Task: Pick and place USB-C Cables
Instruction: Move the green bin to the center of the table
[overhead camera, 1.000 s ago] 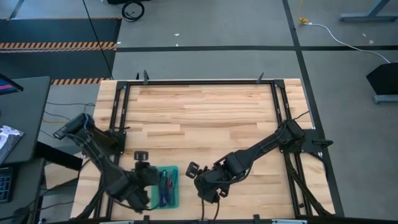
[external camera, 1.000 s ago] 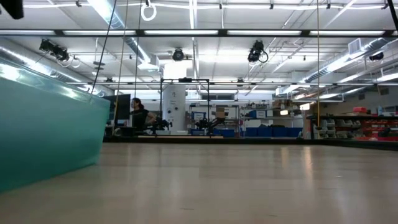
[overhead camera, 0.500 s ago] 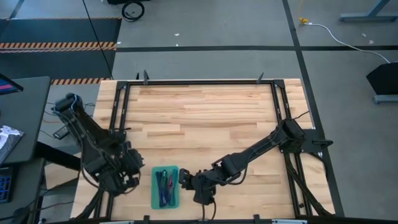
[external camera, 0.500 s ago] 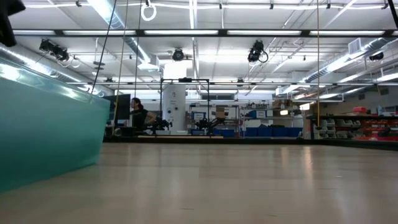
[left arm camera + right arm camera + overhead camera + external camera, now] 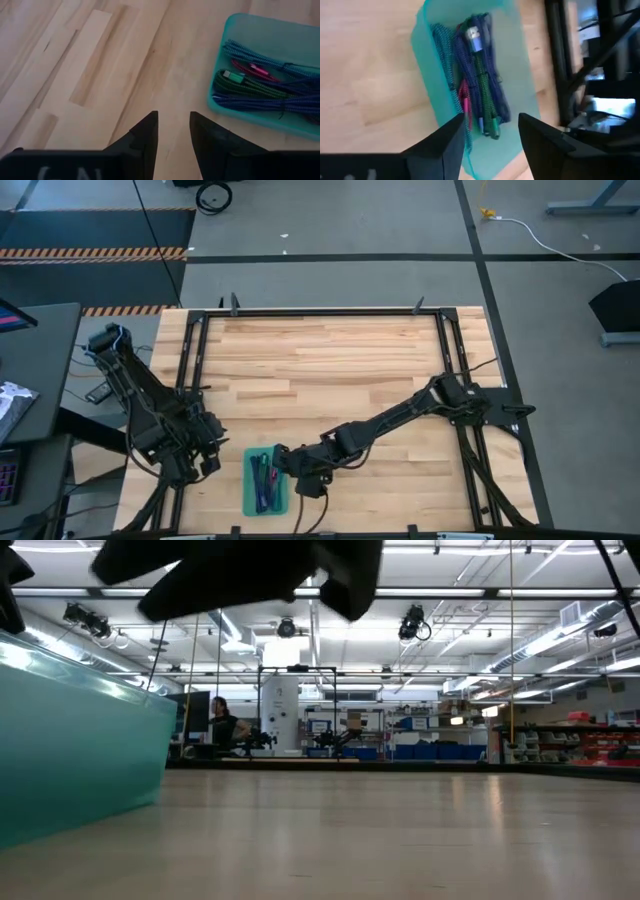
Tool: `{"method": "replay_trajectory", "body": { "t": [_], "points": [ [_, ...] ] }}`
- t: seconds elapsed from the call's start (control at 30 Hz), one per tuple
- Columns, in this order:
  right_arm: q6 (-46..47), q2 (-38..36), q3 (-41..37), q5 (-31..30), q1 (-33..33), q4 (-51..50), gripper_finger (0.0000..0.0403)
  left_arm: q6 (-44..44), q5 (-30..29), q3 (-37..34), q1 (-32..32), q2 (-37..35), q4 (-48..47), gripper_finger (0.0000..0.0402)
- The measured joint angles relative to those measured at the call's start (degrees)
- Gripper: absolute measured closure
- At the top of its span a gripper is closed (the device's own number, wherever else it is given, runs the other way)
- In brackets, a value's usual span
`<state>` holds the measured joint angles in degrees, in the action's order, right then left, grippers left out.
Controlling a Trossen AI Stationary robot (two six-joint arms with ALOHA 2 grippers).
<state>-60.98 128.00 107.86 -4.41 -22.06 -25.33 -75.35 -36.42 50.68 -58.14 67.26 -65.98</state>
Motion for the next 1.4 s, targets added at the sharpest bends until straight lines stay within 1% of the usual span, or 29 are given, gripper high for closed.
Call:
{"method": "replay_trajectory", "body": {
  "t": [0.17, 0.23, 0.37, 0.47, 0.57, 0.63, 0.73, 0.77, 0.83, 1.03, 1.13, 1.27, 1.4],
  "points": [
    [-1.0, 7.1, 9.1, 0.5, 0.9, -10.1, 0.0212, 0.0, 0.0, 0.0, 0.0, 0.0, 0.1, 0.0283],
    [-1.2, 9.5, 12.5, -0.3, 1.3, -14.2, 0.0212, 0.0, 0.0, 0.0, 0.0, 0.0, 0.2, 0.0283],
    [-2.1, 12.8, 17.9, -1.0, 1.9, -18.1, 0.0218, 0.0, 0.2, 0.0, 0.0, 0.0, 0.5, 0.0283],
    [-1.0, 14.3, 20.3, -2.9, 2.0, -20.2, 0.0233, 0.0, 0.2, 0.0, 0.0, 0.0, 0.5, 0.0283],
    [-0.4, 14.6, 20.8, -3.3, 2.3, -23.2, 0.0269, 0.1, 0.2, 0.0, 0.0, 0.0, 0.6, 0.0283],
    [-0.4, 14.6, 20.9, -3.4, 2.5, -24.6, 0.0306, 0.1, 0.2, 0.0, 0.0, 0.0, 0.7, 0.0283],
    [0.7, 14.5, 20.9, -3.6, 2.7, -28.2, 0.0371, 0.1, 0.2, 0.0, 0.0, 0.0, 0.7, 0.0283],
    [1.3, 14.5, 20.9, -3.7, 2.7, -29.5, 0.0386, 0.1, 0.2, 0.0, 0.0, 0.0, 0.7, 0.0283],
    [3.0, 14.5, 20.9, -4.8, 2.8, -31.4, 0.0391, 0.1, 0.2, 0.0, 0.0, 0.0, 0.7, 0.0283],
    [12.3, 13.8, 21.0, -5.1, 3.6, -37.4, 0.0396, 0.1, 0.2, 0.0, 0.0, 0.0, 0.9, 0.0283],
    [19.1, 13.4, 21.6, -4.9, 4.2, -42.1, 0.0397, 0.1, 0.2, 0.0, 0.0, 0.0, 1.1, 0.0283],
    [31.2, 13.4, 24.1, -4.3, 5.4, -50.7, 0.0398, 0.0, 0.2, 0.0, 0.0, 0.0, 1.4, 0.0283],
    [45.9, 13.4, 24.2, -2.9, 7.3, -56.2, 0.0398, -0.2, 0.2, 0.0, 0.0, 0.1, 1.5, 0.0283]
  ]
}}
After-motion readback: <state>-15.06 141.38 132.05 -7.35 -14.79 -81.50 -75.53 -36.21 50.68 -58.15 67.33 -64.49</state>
